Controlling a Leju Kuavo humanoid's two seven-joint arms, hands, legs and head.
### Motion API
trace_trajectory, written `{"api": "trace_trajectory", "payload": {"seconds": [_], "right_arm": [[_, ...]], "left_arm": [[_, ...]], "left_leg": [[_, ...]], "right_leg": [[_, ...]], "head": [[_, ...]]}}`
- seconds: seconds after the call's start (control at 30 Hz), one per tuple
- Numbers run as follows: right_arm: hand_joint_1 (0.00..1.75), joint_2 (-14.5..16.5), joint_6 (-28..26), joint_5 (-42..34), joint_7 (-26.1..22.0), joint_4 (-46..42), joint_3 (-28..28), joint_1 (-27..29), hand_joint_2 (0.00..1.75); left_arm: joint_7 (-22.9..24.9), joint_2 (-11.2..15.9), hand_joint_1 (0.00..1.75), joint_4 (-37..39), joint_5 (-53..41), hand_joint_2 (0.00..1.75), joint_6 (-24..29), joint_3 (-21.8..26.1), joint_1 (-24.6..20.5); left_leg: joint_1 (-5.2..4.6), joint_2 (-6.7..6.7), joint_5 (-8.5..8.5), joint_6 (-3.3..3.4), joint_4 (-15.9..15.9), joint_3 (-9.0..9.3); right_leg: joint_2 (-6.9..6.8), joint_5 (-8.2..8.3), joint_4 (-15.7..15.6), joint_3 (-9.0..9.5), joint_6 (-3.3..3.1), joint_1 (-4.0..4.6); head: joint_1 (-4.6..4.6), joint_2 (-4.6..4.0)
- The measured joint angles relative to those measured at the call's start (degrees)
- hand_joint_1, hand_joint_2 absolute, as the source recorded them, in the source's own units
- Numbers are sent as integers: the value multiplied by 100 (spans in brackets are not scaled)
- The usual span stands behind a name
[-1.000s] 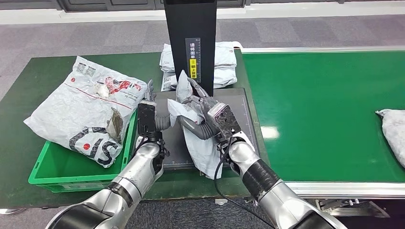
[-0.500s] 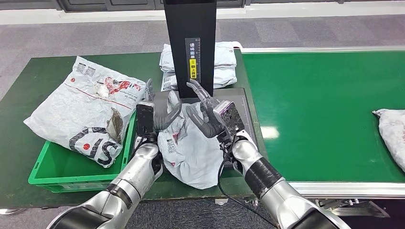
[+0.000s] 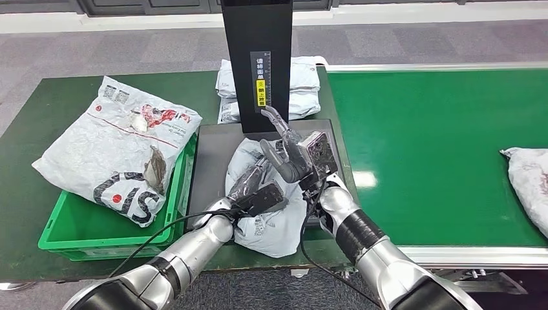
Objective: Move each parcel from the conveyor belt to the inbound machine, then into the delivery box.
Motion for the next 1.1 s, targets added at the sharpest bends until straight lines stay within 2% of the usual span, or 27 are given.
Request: {"api": "trace_trajectory", "payload": {"seconds": [0.23, 0.33, 0.47, 0.93, 1.1], "right_arm": [[0, -123, -144, -28, 205, -287, -51, 3, 0], [0, -221, -206, -29, 280, -487, -133, 30, 0], [0, -386, -251, -29, 302, -769, -269, 155, 0], [0, -546, -259, -20, 329, -1048, -338, 283, 0], [0, -582, -363, -8, 339, -1138, -362, 365, 0]], "left_arm": [[863, 133, 175, 159, -961, 175, -260, -537, -220], [1066, 174, 175, 184, -1243, 175, -18, -712, -272], [1076, 210, 175, 203, -1321, 175, 507, -737, -245], [1077, 230, 175, 216, -1328, 175, 604, -737, -225], [841, 236, 175, 200, -1149, 175, 1340, -680, -160]], "left_leg": [[-1, -2, -2, 2, 0, 19], [-2, -1, -5, 3, 0, 34], [-2, 1, -5, 3, 0, 39], [-1, 2, -5, 2, 0, 39], [-1, 2, -5, 2, 0, 39]], "right_leg": [[-2, -1, -1, 24, 1, -1], [-1, -2, -2, 36, 3, -2], [0, -2, -2, 38, 3, -2], [6, -1, -2, 37, 2, -1], [7, -1, -2, 33, 2, 0]], "head": [[1, 0], [1, 0], [0, 0], [0, 0], [1, 0]]}}
